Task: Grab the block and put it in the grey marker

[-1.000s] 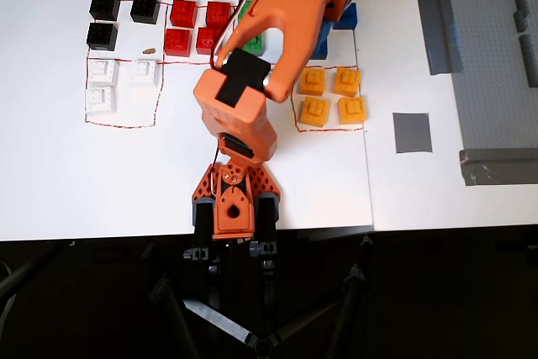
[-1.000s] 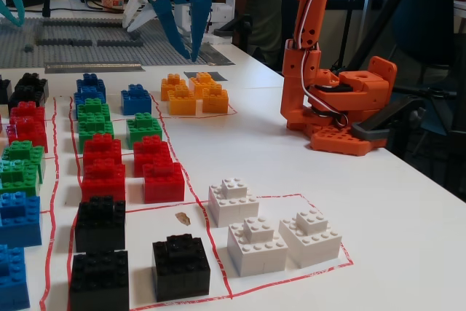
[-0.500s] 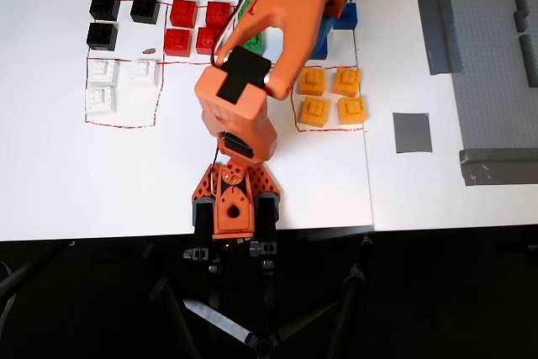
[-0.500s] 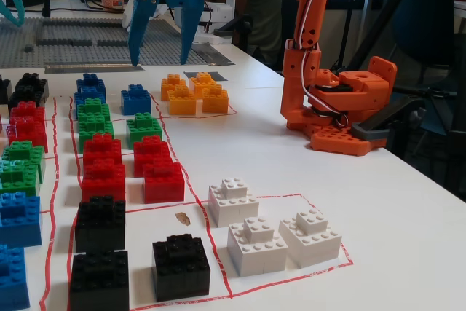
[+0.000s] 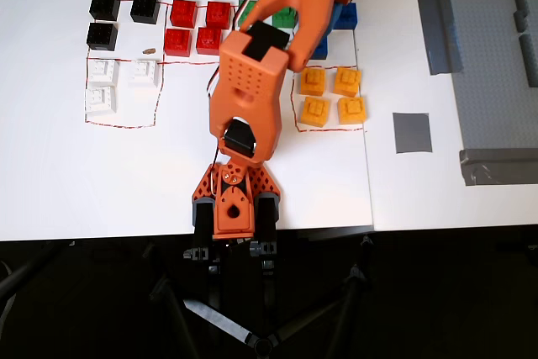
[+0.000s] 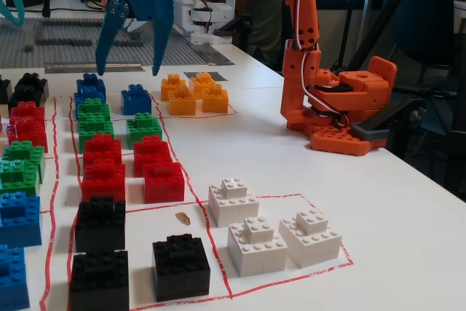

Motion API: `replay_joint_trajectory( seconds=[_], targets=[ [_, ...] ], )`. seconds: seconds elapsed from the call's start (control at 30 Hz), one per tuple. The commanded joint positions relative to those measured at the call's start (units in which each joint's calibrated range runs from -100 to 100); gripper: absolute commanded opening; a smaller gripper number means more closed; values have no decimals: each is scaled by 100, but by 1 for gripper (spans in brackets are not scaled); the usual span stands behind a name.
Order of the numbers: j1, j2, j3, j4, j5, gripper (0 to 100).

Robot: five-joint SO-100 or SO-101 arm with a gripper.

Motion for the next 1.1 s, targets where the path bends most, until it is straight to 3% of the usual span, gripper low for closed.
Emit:
replay_joint_trajectory(
  seconds=[0.0,0.87,0.93,1.07],
  targets=[
    [86,-194,-571,26,-29,32],
    [427,816,-453,-423,-63,30],
    [435,885,-425,-505,-88,26],
    [411,928,-335,-603,-147,6]
  ],
)
